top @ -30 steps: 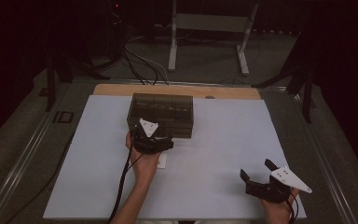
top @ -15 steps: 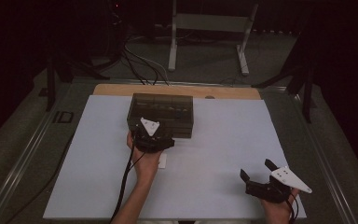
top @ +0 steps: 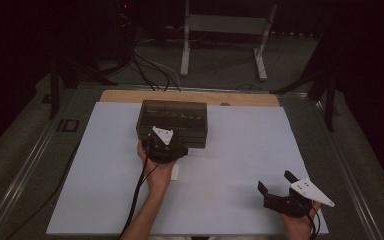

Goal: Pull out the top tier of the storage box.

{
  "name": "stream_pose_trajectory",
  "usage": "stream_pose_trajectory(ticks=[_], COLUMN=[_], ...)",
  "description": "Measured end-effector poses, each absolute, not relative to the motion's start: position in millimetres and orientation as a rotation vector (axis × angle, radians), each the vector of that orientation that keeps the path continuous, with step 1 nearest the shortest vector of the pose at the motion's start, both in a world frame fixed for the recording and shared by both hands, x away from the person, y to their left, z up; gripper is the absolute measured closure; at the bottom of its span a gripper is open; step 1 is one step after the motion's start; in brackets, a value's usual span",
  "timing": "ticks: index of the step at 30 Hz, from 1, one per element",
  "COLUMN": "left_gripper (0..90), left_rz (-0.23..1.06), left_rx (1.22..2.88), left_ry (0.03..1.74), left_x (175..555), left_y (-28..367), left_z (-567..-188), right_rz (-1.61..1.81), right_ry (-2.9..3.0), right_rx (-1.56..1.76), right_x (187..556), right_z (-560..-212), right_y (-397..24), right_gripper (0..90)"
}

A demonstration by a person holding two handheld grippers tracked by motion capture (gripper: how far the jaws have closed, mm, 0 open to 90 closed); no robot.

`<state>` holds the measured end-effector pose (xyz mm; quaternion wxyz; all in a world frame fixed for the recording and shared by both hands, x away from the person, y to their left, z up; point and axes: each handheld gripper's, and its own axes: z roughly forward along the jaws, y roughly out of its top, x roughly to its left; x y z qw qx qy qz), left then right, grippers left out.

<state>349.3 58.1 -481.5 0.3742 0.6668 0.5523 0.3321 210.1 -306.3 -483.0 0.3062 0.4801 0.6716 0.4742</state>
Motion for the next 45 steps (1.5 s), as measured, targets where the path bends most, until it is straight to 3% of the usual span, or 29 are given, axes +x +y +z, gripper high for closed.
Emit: stream_pose_trajectory(ticks=[3,5,8,10,25,32,45], left_gripper=[7.6,16.9,18.6,27.4,51.4,56.9,56.9], left_rz=[0.838,0.874,0.902,0.944,0.91,0.889,0.872], left_rx=[1.695,1.683,1.687,1.68,1.649,1.642,1.608], left_ry=[1.426,1.447,1.444,1.461,1.45,1.442,1.467], left_x=[350.2,349.3,348.7,347.9,348.5,348.4,348.7], left_y=[58.4,56.2,53.2,50.4,46.2,45.5,44.8], left_z=[-481.5,-481.5,-482.4,-483.7,-486.2,-486.5,-488.0], right_rz=[1.255,1.255,1.253,1.252,1.248,1.248,1.248], right_ry=[1.777,1.778,1.78,1.781,1.779,1.779,1.777], right_rx=[1.271,1.27,1.268,1.269,1.276,1.276,1.277], right_x=[210.1,210.1,210.3,210.4,210.6,210.7,210.4], right_z=[-483.0,-483.1,-483.3,-483.3,-483.7,-483.6,-483.4], right_y=[-306.2,-306.1,-306.2,-306.1,-307.0,-306.9,-306.9], right_gripper=[0.0,0.0,0.0,0.0,0.0,0.0,0.0])
